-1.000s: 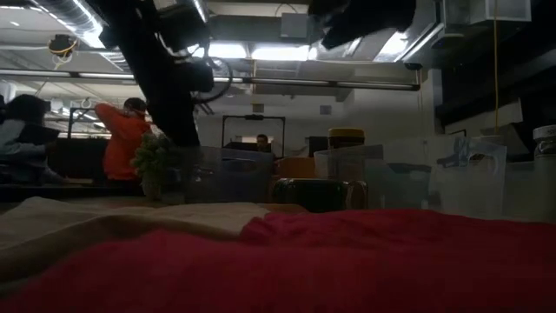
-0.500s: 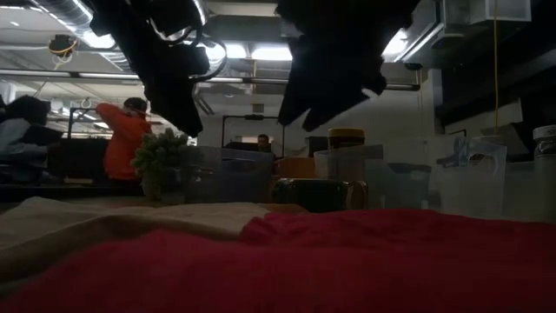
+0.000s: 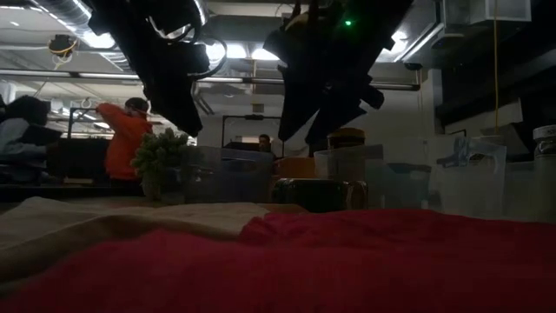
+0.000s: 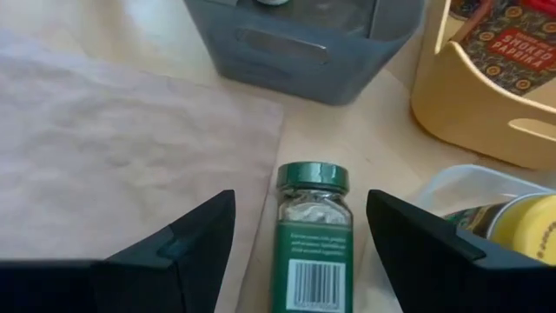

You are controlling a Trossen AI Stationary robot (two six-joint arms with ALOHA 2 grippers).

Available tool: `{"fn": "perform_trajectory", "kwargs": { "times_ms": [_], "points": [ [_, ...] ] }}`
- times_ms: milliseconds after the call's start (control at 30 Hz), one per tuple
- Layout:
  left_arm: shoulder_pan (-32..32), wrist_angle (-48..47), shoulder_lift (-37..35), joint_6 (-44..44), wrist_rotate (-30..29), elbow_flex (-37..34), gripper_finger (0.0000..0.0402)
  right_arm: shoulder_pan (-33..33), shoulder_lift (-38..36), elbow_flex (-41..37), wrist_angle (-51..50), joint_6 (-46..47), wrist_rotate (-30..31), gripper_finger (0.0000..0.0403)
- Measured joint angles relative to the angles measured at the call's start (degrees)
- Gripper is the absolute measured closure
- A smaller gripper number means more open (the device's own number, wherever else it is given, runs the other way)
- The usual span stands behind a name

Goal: Sort spices by type
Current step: Put the green seasoning bottle into the gray bin

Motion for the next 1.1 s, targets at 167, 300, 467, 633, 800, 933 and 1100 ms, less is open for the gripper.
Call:
{"fn": "perform_trajectory", "kwargs": {
  "times_ms": [167,300,467,633,800,933,1100],
  "points": [
    [0.0,0.0,0.0,0.0,0.0,0.0,0.0160,0.0,0.0,0.0,0.0,0.0,0.0,0.0143],
    [0.0,0.0,0.0,-0.1,0.0,0.0,0.0160,0.2,0.0,0.0,0.0,1.8,0.0,0.0143],
    [0.0,0.0,0.0,-0.2,0.0,0.0,0.0160,1.7,0.0,0.0,-0.2,2.2,-0.1,0.0143],
    [0.0,0.0,0.0,-0.2,0.0,0.0,0.0160,3.1,0.0,0.0,-3.0,4.6,0.0,0.0143],
    [0.0,0.0,0.0,-0.2,0.0,0.0,0.0160,3.6,0.0,0.0,-8.7,9.1,0.6,0.0143],
    [-1.1,0.3,0.0,0.0,0.0,0.0,0.0160,4.2,0.0,0.0,-9.7,9.7,1.0,0.0143],
    [-4.8,3.2,0.0,0.6,0.0,0.0,0.0160,4.6,-0.1,0.0,-9.7,9.5,-0.2,0.0143]
  ]
}}
